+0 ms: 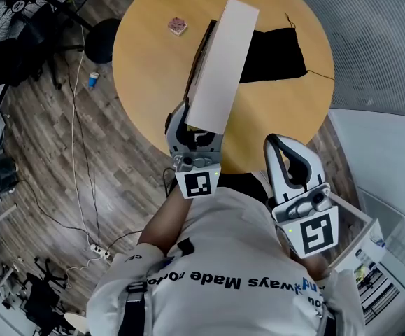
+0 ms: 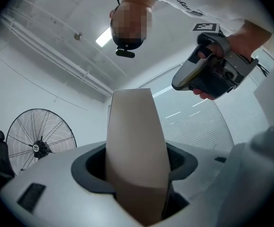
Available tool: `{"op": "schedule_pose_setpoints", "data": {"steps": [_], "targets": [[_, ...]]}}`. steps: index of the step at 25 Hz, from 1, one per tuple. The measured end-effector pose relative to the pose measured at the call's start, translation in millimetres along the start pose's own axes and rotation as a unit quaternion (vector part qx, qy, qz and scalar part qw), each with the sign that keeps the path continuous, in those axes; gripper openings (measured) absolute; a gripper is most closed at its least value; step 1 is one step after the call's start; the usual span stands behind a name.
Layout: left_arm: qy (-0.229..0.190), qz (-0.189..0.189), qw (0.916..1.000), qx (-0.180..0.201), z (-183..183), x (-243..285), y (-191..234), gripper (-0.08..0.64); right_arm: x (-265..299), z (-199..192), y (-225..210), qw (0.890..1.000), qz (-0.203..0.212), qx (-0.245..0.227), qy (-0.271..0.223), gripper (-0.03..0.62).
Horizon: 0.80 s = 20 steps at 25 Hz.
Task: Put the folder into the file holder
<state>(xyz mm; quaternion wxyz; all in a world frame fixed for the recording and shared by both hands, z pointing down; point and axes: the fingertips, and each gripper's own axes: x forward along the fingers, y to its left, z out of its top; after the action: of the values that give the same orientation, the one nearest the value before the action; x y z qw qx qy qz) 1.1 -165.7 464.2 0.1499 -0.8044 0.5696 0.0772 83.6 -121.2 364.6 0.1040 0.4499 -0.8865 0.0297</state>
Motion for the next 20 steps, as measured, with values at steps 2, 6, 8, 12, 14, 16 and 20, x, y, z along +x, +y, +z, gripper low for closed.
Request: {"op": "schedule_pose_setpoints", "data": {"steps": [2, 6, 8, 12, 14, 16, 20], "targets": [[0.006, -0.002, 1.0000, 0.000, -8, -2, 0, 0.296, 1, -1, 1, 1.000, -0.001, 0.001, -0.002, 0.031], [0.018, -0.005, 0.9998, -0.002, -16, -2, 2, 0.296, 2, 0, 1, 1.000, -0.002, 0.003, -0.006, 0.031], [0.021, -0.005, 0.9998, -0.004, -15, -1, 3, 0.296, 0, 3, 0, 1.000, -0.003, 0.003, -0.008, 0.031], [0.032, -0.009, 0.9994, -0.005, -20, 0, 2, 0.296, -2, 7, -2, 1.000, -0.006, 0.004, -0.015, 0.031], [0.043, -0.011, 0.9990, -0.008, -24, 0, 2, 0.296, -4, 8, -4, 1.000, -0.009, 0.005, -0.019, 0.031], [0.055, -0.012, 0.9983, -0.014, -28, -1, 3, 0.296, -5, 9, -5, 1.000, -0.011, 0.006, -0.022, 0.031], [0.079, -0.013, 0.9964, -0.027, -39, -3, 5, 0.296, -6, 11, -7, 0.999, -0.014, 0.010, -0.028, 0.031]]}}
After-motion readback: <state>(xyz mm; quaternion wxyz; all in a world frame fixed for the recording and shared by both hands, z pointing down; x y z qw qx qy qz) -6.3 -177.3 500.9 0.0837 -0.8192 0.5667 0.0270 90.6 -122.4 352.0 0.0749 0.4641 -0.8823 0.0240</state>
